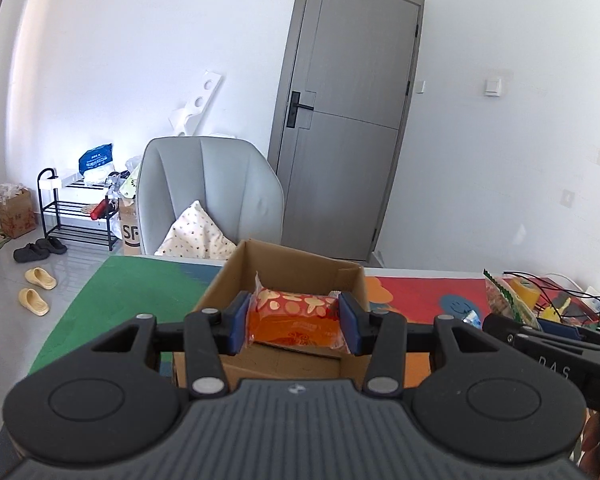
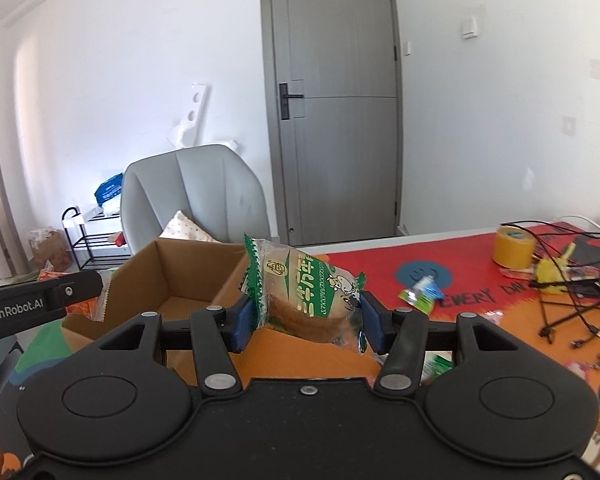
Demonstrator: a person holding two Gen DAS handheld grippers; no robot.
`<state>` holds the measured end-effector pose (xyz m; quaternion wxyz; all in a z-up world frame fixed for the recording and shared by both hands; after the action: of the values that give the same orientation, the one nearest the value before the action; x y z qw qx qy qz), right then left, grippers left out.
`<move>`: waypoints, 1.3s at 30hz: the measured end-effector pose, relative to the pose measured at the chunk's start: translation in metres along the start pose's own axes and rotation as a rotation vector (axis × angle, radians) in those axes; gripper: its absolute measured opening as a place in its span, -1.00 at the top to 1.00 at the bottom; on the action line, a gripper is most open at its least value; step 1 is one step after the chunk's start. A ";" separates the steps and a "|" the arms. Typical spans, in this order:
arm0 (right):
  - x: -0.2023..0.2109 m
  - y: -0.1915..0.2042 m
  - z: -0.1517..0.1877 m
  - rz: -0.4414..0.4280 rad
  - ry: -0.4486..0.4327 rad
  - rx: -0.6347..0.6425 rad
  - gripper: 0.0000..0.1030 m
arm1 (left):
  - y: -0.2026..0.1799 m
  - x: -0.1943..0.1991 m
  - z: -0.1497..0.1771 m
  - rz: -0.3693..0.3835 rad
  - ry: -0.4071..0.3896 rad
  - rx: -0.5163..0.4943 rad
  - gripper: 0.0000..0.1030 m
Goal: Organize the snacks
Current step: 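Carry the wafer pack in the left tool while the right tool carries the bun to the box, then open the left tool over the box while the right tool releases the bun inside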
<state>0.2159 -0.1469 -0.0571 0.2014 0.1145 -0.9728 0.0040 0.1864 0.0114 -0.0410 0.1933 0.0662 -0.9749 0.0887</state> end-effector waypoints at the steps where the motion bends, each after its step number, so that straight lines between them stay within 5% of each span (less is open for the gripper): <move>1: -0.003 0.003 -0.002 -0.006 0.001 0.001 -0.03 | 0.003 -0.003 -0.001 -0.003 0.003 0.001 0.11; 16: -0.054 0.047 -0.009 -0.081 0.051 -0.002 -0.04 | 0.035 -0.063 -0.002 -0.018 0.100 0.024 0.10; 28: -0.060 0.062 -0.010 -0.153 0.059 -0.070 -0.04 | 0.058 -0.054 -0.008 -0.081 0.097 0.039 0.01; 39: -0.045 0.065 -0.012 -0.204 0.043 -0.115 -0.57 | 0.072 -0.029 -0.013 -0.155 0.070 0.054 -0.71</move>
<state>0.2458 -0.0731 -0.0609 0.2278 0.2009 -0.9502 -0.0701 0.2063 0.0865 -0.0512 0.2317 0.1434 -0.9568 0.1018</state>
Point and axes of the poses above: each gripper's, at about its wrist camera, not at the fingertips, and x roughly against the way its jaws point, y to its left, z to its underside, the point moved 6 cm from there along -x, roughly the way its jaws point
